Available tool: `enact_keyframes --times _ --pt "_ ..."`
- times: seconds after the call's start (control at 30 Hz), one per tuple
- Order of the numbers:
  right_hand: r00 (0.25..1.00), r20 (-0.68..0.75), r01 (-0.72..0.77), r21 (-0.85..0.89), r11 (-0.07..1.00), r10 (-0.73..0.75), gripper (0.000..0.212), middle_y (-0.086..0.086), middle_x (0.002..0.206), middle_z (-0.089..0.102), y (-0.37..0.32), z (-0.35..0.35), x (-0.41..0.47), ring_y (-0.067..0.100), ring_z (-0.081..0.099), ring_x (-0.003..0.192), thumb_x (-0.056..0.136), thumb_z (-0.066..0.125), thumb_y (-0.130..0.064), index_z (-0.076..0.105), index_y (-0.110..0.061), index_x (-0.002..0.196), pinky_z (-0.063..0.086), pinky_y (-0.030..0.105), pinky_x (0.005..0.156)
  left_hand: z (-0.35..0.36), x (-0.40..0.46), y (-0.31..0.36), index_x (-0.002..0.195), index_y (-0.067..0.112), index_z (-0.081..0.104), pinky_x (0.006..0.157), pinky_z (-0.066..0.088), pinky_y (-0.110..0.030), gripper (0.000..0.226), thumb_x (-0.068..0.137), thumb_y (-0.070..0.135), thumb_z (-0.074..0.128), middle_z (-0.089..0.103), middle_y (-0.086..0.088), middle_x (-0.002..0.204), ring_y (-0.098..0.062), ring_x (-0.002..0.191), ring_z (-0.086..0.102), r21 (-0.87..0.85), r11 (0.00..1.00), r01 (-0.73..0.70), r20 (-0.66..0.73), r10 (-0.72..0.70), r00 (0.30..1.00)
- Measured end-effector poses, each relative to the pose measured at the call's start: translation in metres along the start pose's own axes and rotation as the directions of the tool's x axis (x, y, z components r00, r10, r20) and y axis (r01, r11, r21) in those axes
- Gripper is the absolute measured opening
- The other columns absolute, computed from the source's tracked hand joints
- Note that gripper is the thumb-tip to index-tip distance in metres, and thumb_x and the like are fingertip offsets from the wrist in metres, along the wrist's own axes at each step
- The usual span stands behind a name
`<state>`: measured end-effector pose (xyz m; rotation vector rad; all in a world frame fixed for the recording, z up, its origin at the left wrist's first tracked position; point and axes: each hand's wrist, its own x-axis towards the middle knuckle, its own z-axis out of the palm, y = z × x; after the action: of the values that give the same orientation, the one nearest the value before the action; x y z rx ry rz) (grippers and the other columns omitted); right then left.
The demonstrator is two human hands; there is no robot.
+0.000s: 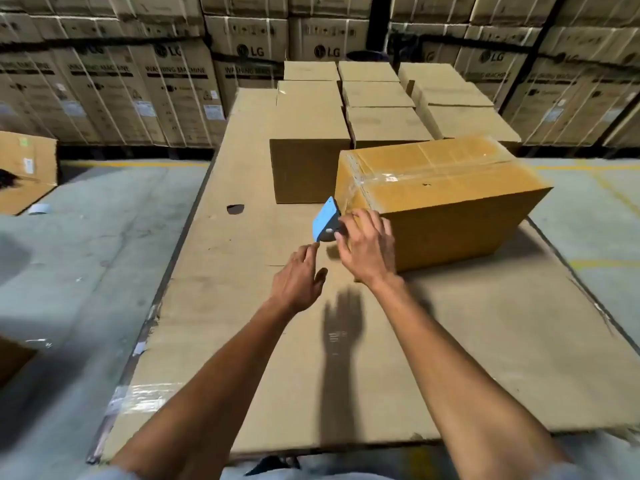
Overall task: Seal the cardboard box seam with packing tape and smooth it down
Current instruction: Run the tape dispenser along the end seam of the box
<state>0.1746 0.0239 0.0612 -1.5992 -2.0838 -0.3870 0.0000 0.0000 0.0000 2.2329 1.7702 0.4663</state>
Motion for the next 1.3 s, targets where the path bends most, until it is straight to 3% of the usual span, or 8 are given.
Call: enact_keyframes --times 0.17,0.33,0.63,0.77,0.97,1.13,1.3 --pt "0.988 0.049 -0.137 -0.133 0.982 0.144 0.048 0.009 0.144 0.056 0.005 0.002 0.062 0.027 0.052 0.132 0.095 0.063 -0.045 0.057 -0.02 0.135 0.044 0.045 0.105 -0.007 0.053 -0.026 0.159 0.013 0.038 0.088 0.059 -0.051 0.057 0.109 0.036 0.056 0.048 -0.009 0.156 -0.033 0.134 0.054 -0.024 0.997 -0.069 -0.037 0.069 0.997" --pt "0.922 0.183 -0.307 -0.194 0.932 0.342 0.069 0.012 0.16 0.043 0.016 0.02 0.102 0.03 0.043 0.146 0.096 0.059 -0.054 0.04 -0.019 0.152 0.036 0.051 0.117 0.002 0.097 -0.05 0.158 0.012 0.042 0.099 0.057 -0.053 0.063 0.103 0.028 0.067 0.05 -0.01 0.158 -0.037 0.134 0.056 -0.072 0.988 -0.139 -0.074 0.134 0.988" --pt "0.729 0.489 -0.441 -0.2 0.875 0.479 0.09 0.007 0.176 -0.002 0.044 0.052 0.152 0.027 -0.004 0.163 0.099 0.034 -0.073 0.002 -0.024 0.168 0.002 0.057 0.13 0.03 0.156 -0.072 0.154 0.014 0.047 0.112 0.049 -0.048 0.062 0.103 0.038 0.071 0.046 -0.012 0.165 -0.034 0.142 0.052 -0.175 0.942 -0.286 -0.157 0.261 0.953" --pt "0.744 0.465 -0.425 -0.224 0.877 0.48 0.085 0.007 0.176 -0.002 0.043 0.055 0.152 0.027 -0.006 0.163 0.101 0.029 -0.071 0.003 -0.024 0.168 0.002 0.056 0.13 0.039 0.169 -0.069 0.152 0.011 0.048 0.112 0.05 -0.049 0.062 0.1 0.03 0.076 0.046 -0.015 0.164 -0.037 0.138 0.052 -0.146 0.906 -0.396 -0.191 0.367 0.91" --pt "0.775 0.4 -0.386 -0.313 0.868 0.489 0.087 0.006 0.176 0.003 0.042 0.06 0.149 0.03 -0.006 0.163 0.098 0.025 -0.076 0.008 -0.026 0.168 -0.004 0.063 0.127 0.054 0.179 -0.067 0.153 0.013 0.048 0.106 0.056 -0.049 0.063 0.098 0.019 0.079 0.044 -0.012 0.168 -0.038 0.133 0.054 -0.206 0.874 -0.44 -0.206 0.402 0.892" --pt "0.711 0.331 -0.53 -0.328 0.782 0.62 0.108 0.013 0.175 0.005 0.04 0.058 0.147 0.041 0.002 0.161 0.087 0.017 -0.091 0.012 -0.019 0.167 0.001 0.061 0.127 0.059 0.184 -0.068 0.157 0.019 0.045 0.096 0.059 -0.053 0.062 0.102 0.019 0.075 0.039 -0.004 0.173 -0.038 0.129 0.056 -0.181 0.875 -0.449 -0.213 0.411 0.887" --pt "0.712 0.311 -0.536 -0.339 0.774 0.629 0.1 0.014 0.175 0.008 0.037 0.057 0.144 0.04 0.006 0.161 0.093 0.019 -0.084 0.016 -0.017 0.167 0.003 0.062 0.128 0.058 0.179 -0.072 0.167 0.021 0.034 0.095 0.053 -0.048 0.074 0.102 0.013 0.068 0.029 -0.001 0.179 -0.038 0.139 0.049 -0.112 0.857 -0.503 -0.195 0.478 0.857"
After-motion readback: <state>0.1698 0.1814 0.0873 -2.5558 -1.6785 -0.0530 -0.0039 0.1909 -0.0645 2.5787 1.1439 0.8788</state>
